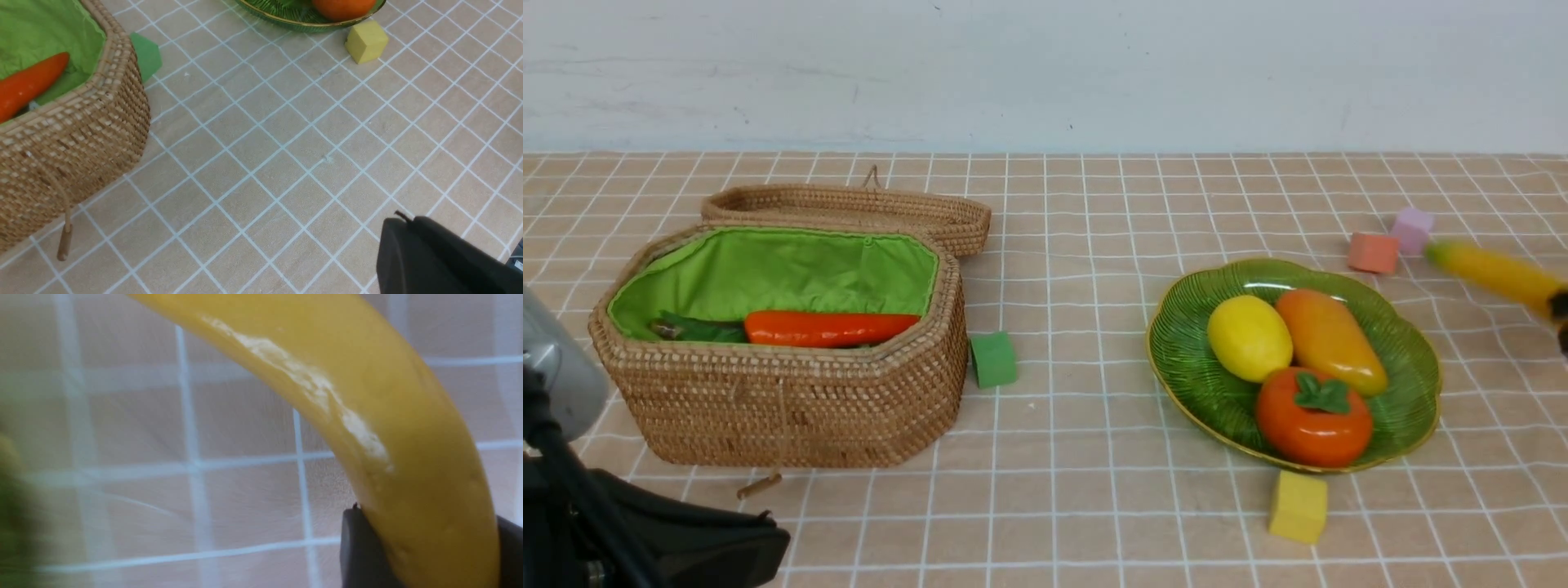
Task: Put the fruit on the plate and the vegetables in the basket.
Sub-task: Use the right arm to grab a banana and put it into the right plate
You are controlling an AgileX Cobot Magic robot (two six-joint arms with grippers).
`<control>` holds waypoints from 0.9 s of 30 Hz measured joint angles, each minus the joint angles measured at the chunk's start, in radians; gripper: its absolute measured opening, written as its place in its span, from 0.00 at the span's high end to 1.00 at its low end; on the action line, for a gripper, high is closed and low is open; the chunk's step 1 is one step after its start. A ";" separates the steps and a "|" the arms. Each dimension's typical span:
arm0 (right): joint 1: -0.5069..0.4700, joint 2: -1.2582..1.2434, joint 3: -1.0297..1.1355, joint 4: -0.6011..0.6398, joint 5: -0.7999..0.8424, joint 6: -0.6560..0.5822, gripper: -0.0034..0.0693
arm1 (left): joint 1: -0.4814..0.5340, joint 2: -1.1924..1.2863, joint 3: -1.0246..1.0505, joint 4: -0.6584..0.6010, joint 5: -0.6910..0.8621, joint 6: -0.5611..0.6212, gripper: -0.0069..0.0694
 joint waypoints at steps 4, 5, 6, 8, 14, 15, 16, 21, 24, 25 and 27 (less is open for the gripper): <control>0.082 -0.138 0.024 0.051 0.098 0.087 0.51 | 0.000 0.000 0.000 0.000 -0.007 0.039 0.91; 0.126 -0.153 0.038 0.057 0.117 0.100 0.51 | 0.000 0.000 0.000 0.000 -0.008 0.053 0.91; 0.133 -0.157 0.043 0.057 0.120 0.105 0.51 | 0.000 0.000 0.000 0.000 -0.008 0.053 0.91; 0.231 -0.154 0.080 0.047 0.137 0.152 0.51 | 0.000 0.000 0.000 0.000 -0.008 0.065 0.91; 0.353 -0.078 0.097 -0.073 0.088 0.305 0.51 | 0.000 0.000 0.000 0.000 -0.006 0.067 0.91; 0.362 -0.068 0.098 -0.096 0.079 0.336 0.51 | 0.000 0.000 0.000 0.000 -0.006 0.067 0.91; 0.368 -0.062 0.099 -0.109 0.075 0.359 0.51 | 0.000 0.000 0.000 0.000 -0.006 0.068 0.91; 0.379 -0.056 0.099 -0.144 0.073 0.428 0.46 | 0.000 0.000 0.000 0.000 -0.006 0.070 0.90; 0.380 -0.056 0.099 -0.146 0.106 0.437 0.28 | 0.000 0.000 0.000 0.000 -0.006 0.072 0.90; 0.380 -0.056 0.099 -0.146 0.117 0.437 0.24 | 0.000 0.000 0.000 0.000 -0.006 0.073 0.90; 0.380 -0.056 0.099 -0.146 0.137 0.437 0.15 | 0.000 0.000 0.000 0.000 -0.006 0.073 0.90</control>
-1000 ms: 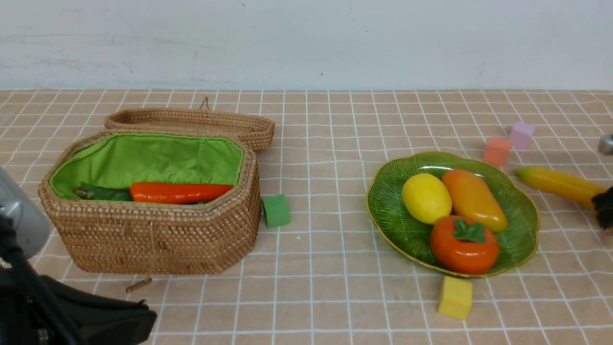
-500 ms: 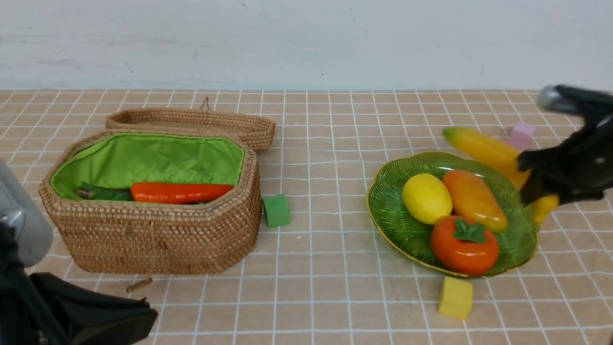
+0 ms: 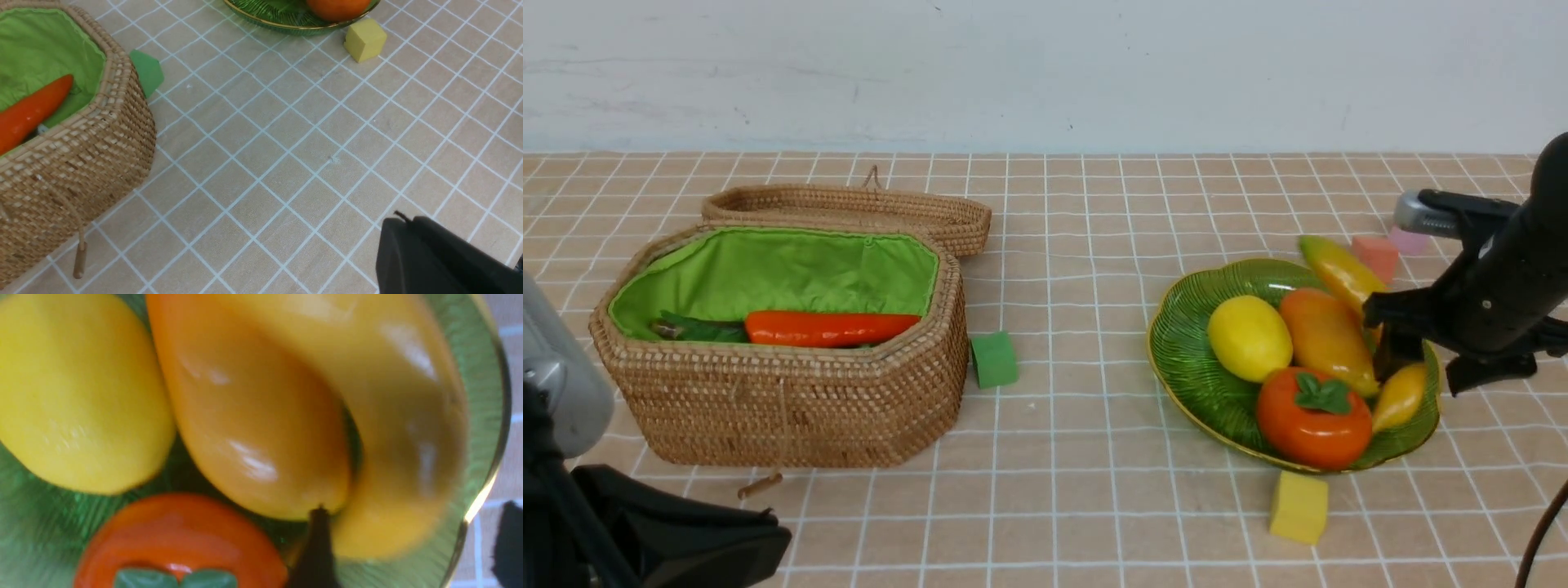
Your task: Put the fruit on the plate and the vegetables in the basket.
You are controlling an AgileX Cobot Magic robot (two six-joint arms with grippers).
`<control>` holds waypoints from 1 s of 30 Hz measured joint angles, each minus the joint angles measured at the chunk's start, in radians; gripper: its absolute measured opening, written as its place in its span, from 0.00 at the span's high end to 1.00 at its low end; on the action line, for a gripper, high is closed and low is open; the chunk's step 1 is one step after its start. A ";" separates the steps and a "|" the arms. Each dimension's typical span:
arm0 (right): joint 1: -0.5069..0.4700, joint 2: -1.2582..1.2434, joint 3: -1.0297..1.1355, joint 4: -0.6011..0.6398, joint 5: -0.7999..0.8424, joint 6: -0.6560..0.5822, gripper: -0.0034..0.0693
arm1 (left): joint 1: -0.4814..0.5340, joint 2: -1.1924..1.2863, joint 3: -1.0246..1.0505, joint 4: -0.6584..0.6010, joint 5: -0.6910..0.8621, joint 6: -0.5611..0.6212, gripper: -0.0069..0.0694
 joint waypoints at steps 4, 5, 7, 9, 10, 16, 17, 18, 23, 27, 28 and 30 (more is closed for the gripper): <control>0.000 -0.001 0.000 0.000 0.034 0.000 0.06 | 0.000 0.000 0.000 0.000 0.000 0.001 0.90; 0.000 -0.005 0.000 0.000 0.038 0.000 0.06 | 0.000 0.000 0.000 0.000 0.000 0.001 0.90; 0.000 -0.031 0.000 0.000 0.067 0.000 0.08 | 0.000 0.000 0.000 0.015 -0.001 0.001 0.89; 0.000 -0.075 0.000 0.000 0.103 0.000 0.13 | 0.000 0.000 0.000 0.032 -0.012 0.001 0.89; 0.000 -0.124 0.001 0.000 0.140 -0.002 0.18 | 0.000 -0.001 0.000 0.049 -0.038 -0.010 0.89; 0.003 -0.474 0.137 0.000 0.219 -0.037 0.59 | 0.000 -0.155 0.113 0.056 -0.229 -0.103 0.89; 0.003 -0.541 0.176 0.000 0.224 -0.042 0.65 | 0.000 -0.199 0.147 0.057 -0.271 -0.116 0.89; 0.003 -0.629 0.228 0.000 0.231 -0.046 0.73 | 0.000 -0.258 0.193 0.058 -0.315 -0.140 0.89; 0.003 -1.063 0.455 0.000 0.269 -0.049 0.95 | 0.000 -0.479 0.390 0.060 -0.513 -0.214 0.89; 0.003 -1.393 0.589 -0.001 0.359 -0.026 0.96 | 0.000 -0.551 0.511 0.068 -0.618 -0.224 0.89; 0.003 -1.453 0.611 -0.001 0.378 -0.012 0.95 | 0.000 -0.554 0.521 0.071 -0.625 -0.225 0.89; 0.003 -1.552 0.650 -0.001 0.398 0.023 0.95 | 0.000 -0.554 0.531 0.072 -0.629 -0.226 0.89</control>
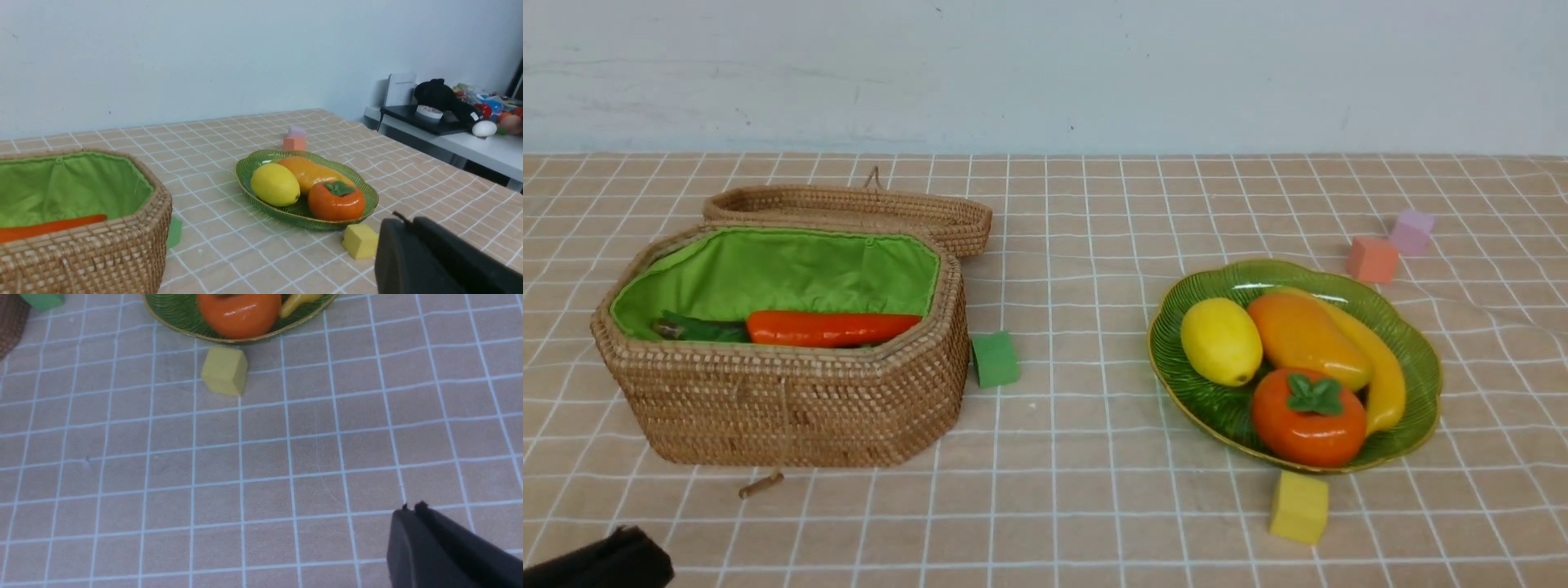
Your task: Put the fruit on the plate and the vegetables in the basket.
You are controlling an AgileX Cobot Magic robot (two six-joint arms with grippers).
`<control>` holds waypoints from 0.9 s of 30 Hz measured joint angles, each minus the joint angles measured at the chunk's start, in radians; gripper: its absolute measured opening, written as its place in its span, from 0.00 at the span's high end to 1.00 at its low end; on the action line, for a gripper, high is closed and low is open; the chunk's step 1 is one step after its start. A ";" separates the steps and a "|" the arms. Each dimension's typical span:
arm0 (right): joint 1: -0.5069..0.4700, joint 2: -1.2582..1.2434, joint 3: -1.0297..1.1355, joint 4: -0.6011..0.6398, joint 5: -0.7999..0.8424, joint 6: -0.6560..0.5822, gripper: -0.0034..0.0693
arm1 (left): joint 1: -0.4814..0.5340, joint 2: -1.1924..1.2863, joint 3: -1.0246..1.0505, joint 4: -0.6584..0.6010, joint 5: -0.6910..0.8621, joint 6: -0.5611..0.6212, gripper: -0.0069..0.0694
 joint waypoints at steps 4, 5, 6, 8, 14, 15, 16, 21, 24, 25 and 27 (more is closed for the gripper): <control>0.000 -0.121 0.055 0.002 -0.014 0.050 0.95 | 0.000 0.000 0.003 0.001 0.017 -0.002 0.88; 0.000 -0.191 0.088 0.006 -0.036 0.077 0.95 | 0.000 0.000 0.003 0.001 0.033 -0.002 0.88; 0.000 -0.211 0.098 0.008 -0.042 0.087 0.95 | 0.000 0.000 0.003 0.001 0.042 -0.002 0.88; 0.000 -0.232 0.126 0.015 -0.047 0.097 0.94 | 0.000 0.000 0.005 0.002 0.058 -0.002 0.88; 0.009 -0.234 0.171 0.035 -0.113 0.104 0.93 | 0.000 0.000 0.005 0.002 0.074 -0.002 0.87; 0.010 -0.234 0.171 0.035 -0.115 0.104 0.93 | 0.000 0.000 0.005 0.002 0.074 -0.002 0.87; 0.017 -0.234 0.171 0.034 -0.117 0.107 0.92 | 0.000 0.000 0.005 0.002 0.075 -0.002 0.87; 0.018 -0.234 0.171 0.034 -0.118 0.108 0.92 | 0.000 0.000 0.005 0.002 0.075 -0.002 0.86; 0.019 -0.234 0.175 0.016 -0.163 0.093 0.92 | 0.000 0.000 0.005 0.002 0.075 -0.002 0.86; 0.019 -0.234 0.180 0.020 -0.197 0.079 0.92 | 0.000 0.000 0.005 0.002 0.075 -0.002 0.86; 0.020 -0.234 0.224 0.039 -0.322 -0.007 0.95 | 0.000 0.000 0.005 0.002 0.076 -0.002 0.85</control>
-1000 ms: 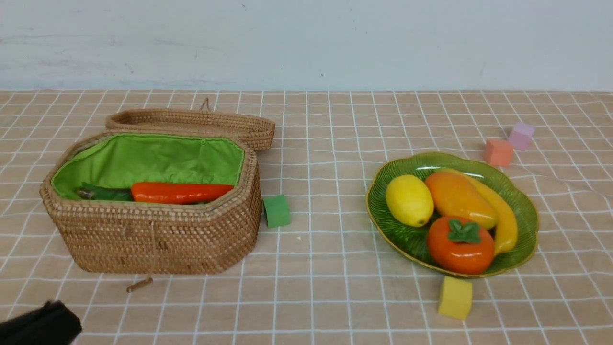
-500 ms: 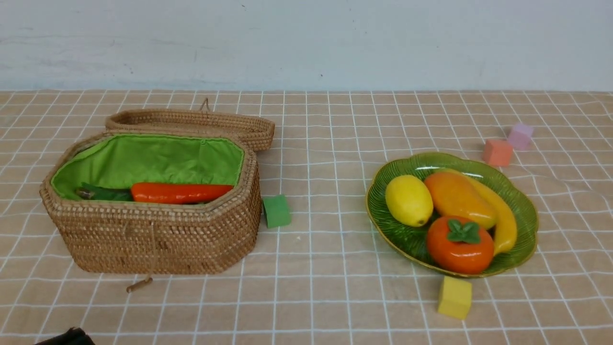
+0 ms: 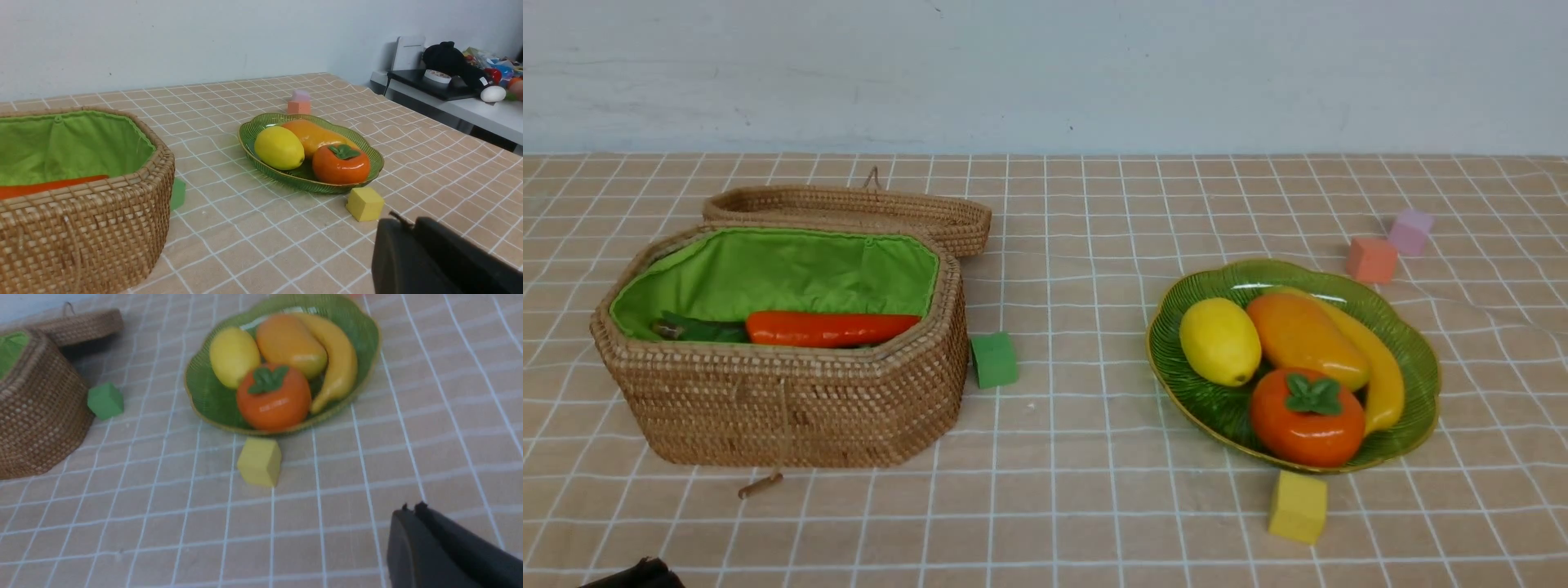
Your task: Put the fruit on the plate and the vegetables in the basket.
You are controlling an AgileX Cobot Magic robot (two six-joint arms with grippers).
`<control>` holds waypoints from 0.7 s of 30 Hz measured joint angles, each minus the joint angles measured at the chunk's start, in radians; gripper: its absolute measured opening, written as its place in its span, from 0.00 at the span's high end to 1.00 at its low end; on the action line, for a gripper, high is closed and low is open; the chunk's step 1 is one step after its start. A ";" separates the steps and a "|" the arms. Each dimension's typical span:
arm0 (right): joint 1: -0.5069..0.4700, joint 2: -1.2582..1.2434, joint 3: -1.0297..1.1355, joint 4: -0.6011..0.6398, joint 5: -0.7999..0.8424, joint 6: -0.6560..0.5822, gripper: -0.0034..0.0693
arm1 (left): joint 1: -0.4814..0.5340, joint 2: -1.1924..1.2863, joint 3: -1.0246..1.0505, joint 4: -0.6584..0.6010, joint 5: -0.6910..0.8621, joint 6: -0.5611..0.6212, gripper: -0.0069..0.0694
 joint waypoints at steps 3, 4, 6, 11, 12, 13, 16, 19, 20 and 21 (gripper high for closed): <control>-0.031 0.000 0.138 0.025 -0.236 -0.165 0.96 | 0.000 0.000 0.000 0.000 0.001 0.000 0.84; -0.043 -0.003 0.195 0.035 -0.307 -0.205 0.96 | 0.000 0.000 0.000 0.000 0.001 0.000 0.84; -0.056 -0.015 0.285 0.052 -0.386 -0.243 0.96 | 0.000 0.000 0.000 0.000 0.001 0.000 0.84; -0.063 -0.065 0.468 0.069 -0.510 -0.260 0.96 | 0.000 0.000 0.001 0.000 0.003 0.000 0.83; -0.063 -0.066 0.469 0.062 -0.515 -0.259 0.96 | 0.000 0.000 0.001 0.000 0.003 0.000 0.83; -0.063 -0.066 0.470 0.056 -0.516 -0.255 0.96 | 0.000 0.000 0.001 0.000 0.005 0.000 0.83; -0.063 -0.066 0.469 0.041 -0.501 -0.238 0.96 | 0.000 0.000 0.001 0.000 0.005 0.000 0.83; -0.063 -0.066 0.468 0.041 -0.494 -0.228 0.96 | 0.000 0.000 0.001 0.000 0.005 0.000 0.82; -0.063 -0.066 0.468 0.041 -0.494 -0.226 0.96 | 0.000 0.000 0.001 0.000 0.005 0.000 0.82; -0.063 -0.066 0.468 0.041 -0.494 -0.225 0.96 | 0.000 0.000 0.001 0.000 0.005 0.000 0.82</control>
